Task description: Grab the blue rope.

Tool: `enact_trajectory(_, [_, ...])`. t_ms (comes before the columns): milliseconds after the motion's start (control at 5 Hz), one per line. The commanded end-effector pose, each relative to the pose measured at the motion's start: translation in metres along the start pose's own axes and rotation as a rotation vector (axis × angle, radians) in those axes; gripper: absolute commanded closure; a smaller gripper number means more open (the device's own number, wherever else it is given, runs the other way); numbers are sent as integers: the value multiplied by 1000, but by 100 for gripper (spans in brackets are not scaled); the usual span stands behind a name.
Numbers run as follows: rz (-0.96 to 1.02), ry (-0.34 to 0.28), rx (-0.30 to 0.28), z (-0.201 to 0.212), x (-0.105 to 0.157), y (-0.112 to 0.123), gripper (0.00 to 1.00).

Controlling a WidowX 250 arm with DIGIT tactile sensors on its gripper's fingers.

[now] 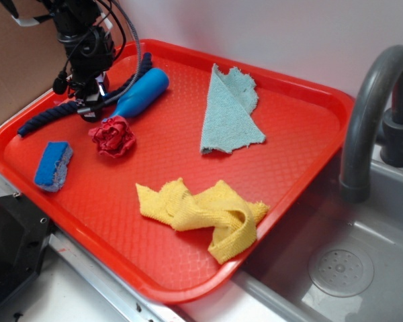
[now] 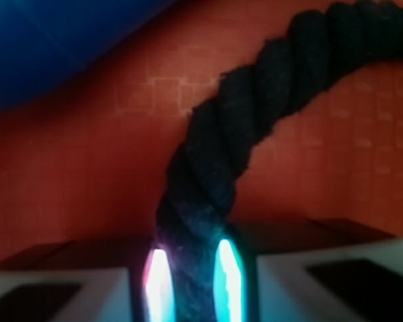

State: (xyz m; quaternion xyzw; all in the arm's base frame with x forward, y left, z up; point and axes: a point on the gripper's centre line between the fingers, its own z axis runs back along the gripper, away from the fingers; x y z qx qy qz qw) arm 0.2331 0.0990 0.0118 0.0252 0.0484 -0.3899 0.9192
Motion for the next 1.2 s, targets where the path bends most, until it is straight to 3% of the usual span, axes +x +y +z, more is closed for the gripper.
enact_trajectory(0, [298, 20, 55, 59, -11, 10, 100])
enact_trajectory(400, [805, -155, 39, 159, -21, -27, 100])
enact_trajectory(600, [924, -220, -47, 213, -4, -63, 100])
enact_trajectory(800, [933, -283, -67, 254, 5, -91, 100])
enact_trajectory(1000, [853, -248, -35, 231, 3, -92, 100])
